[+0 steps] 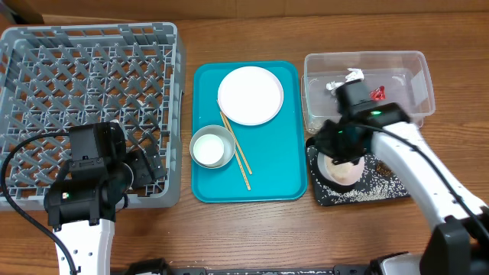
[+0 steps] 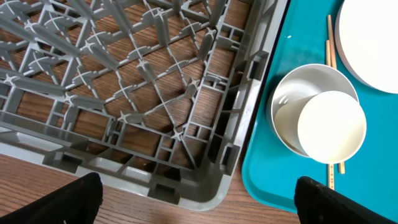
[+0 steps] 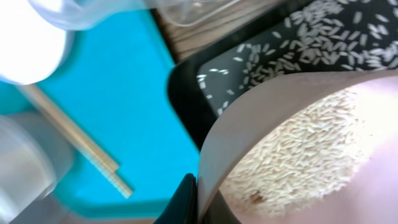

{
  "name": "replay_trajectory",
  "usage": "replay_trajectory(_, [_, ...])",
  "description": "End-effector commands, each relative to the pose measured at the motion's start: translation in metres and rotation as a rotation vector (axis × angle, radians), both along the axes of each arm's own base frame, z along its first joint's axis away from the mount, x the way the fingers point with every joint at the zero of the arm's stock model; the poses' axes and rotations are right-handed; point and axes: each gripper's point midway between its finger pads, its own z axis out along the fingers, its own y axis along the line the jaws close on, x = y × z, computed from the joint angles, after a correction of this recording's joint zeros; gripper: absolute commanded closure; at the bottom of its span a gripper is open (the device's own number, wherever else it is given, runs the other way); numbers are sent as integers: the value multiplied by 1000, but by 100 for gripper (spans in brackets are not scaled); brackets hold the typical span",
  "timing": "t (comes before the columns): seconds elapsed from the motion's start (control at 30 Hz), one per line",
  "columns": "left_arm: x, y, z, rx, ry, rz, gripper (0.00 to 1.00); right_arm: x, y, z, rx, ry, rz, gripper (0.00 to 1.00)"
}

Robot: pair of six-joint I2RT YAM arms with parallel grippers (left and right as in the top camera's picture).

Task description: Sort waste into correct bins and load items into the dishwasher

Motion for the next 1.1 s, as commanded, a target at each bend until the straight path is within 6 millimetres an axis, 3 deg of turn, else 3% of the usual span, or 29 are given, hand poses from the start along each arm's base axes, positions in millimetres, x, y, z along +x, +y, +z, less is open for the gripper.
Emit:
replay_trajectory(0.0, [4, 1, 7, -13, -19, 20, 0, 6, 11, 31, 275, -69, 122, 96])
replay_trajectory(0.2, [4, 1, 7, -13, -19, 20, 0, 8, -13, 58, 607, -162, 103, 96])
replay_trajectory(0.5, [4, 1, 7, -13, -19, 20, 0, 7, -66, 66, 797, -281, -64, 96])
replay_trajectory(0.77, [4, 1, 7, -13, -19, 20, 0, 9, -61, 100, 1099, -519, 5, 96])
replay_trajectory(1.07, [4, 1, 7, -13, -19, 20, 0, 5, -60, 95, 1121, -545, 20, 96])
